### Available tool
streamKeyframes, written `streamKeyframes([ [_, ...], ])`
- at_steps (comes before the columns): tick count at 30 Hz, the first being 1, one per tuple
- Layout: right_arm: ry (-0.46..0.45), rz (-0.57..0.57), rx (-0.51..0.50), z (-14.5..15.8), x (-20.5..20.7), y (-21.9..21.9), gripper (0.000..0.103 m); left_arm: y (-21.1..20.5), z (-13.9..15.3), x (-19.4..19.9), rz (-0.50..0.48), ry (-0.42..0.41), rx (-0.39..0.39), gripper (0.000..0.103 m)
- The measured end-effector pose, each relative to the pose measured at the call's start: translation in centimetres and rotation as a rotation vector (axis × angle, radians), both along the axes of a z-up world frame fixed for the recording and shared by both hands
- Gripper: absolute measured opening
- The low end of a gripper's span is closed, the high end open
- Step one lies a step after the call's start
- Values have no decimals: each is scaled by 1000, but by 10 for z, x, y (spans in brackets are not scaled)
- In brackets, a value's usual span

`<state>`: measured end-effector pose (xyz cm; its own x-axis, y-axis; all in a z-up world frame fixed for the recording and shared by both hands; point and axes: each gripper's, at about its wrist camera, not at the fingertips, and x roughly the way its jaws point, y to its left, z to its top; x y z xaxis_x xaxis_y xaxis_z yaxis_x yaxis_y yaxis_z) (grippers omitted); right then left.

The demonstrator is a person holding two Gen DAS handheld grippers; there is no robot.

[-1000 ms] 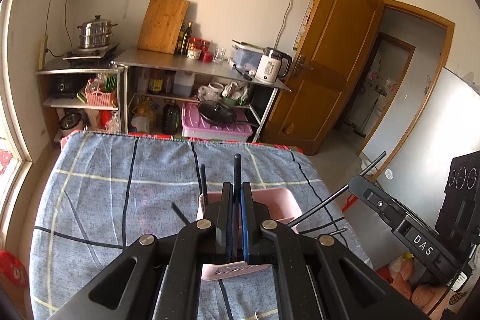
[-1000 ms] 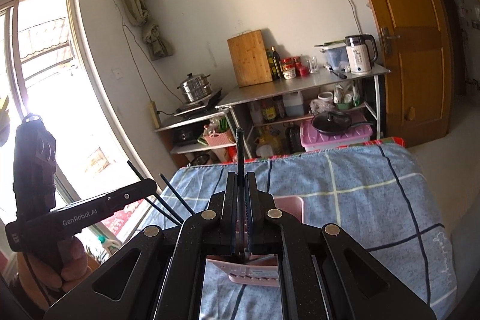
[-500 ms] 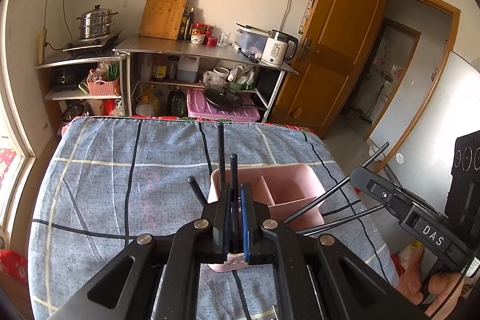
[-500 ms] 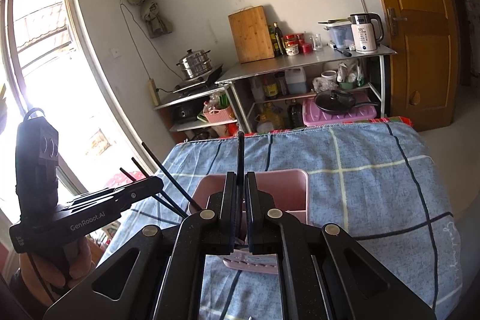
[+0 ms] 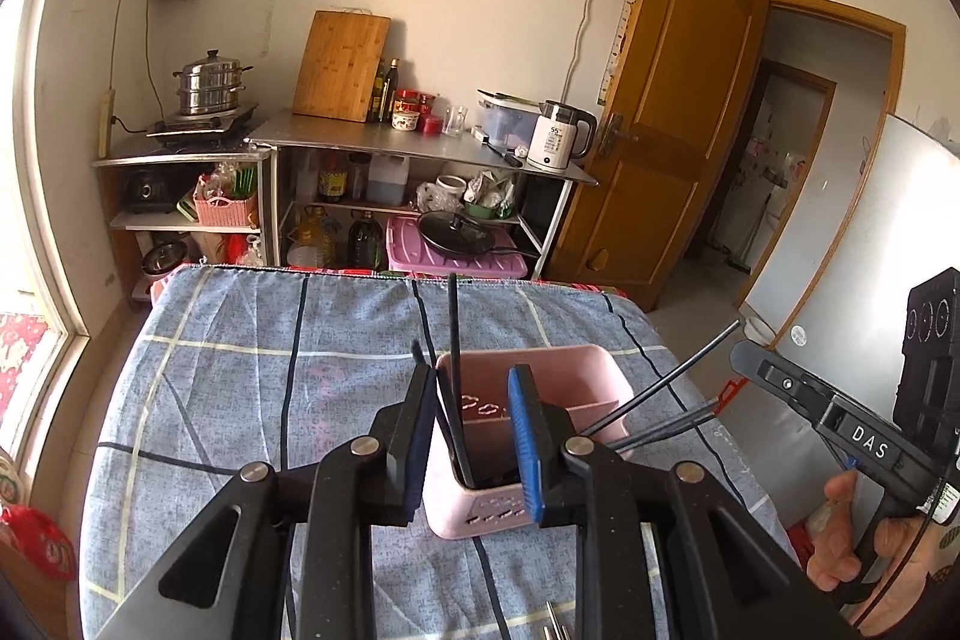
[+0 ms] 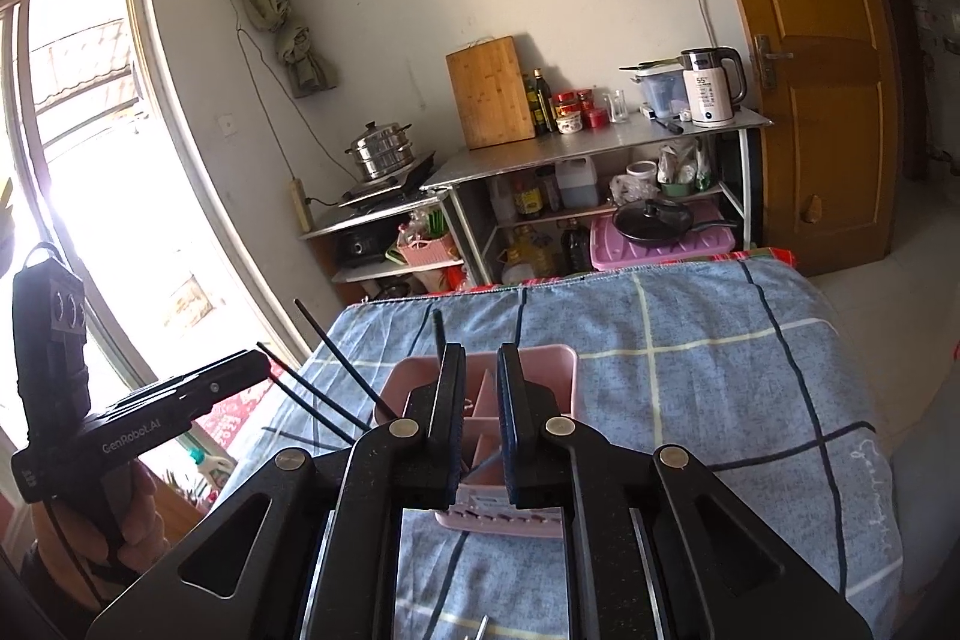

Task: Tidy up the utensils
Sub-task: 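Move both tools back down to the wooden and metal chopsticks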

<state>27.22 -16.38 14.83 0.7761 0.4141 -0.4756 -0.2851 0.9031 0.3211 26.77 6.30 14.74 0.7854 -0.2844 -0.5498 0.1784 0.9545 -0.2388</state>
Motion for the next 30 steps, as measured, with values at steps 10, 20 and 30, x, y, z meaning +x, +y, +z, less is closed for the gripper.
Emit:
streamKeyframes([
  [10,-3,-2,-19,-13,-45,-9,11,-3,-18,-53,-14,-12,-5,24],
  [20,20,1,3,-33,-88,-18,11,-8,-63,-107,-22,39,-8,24],
  [30,74,17,-10,-64,-122,-16,11,-6,-92,-142,-9,81,7,24],
])
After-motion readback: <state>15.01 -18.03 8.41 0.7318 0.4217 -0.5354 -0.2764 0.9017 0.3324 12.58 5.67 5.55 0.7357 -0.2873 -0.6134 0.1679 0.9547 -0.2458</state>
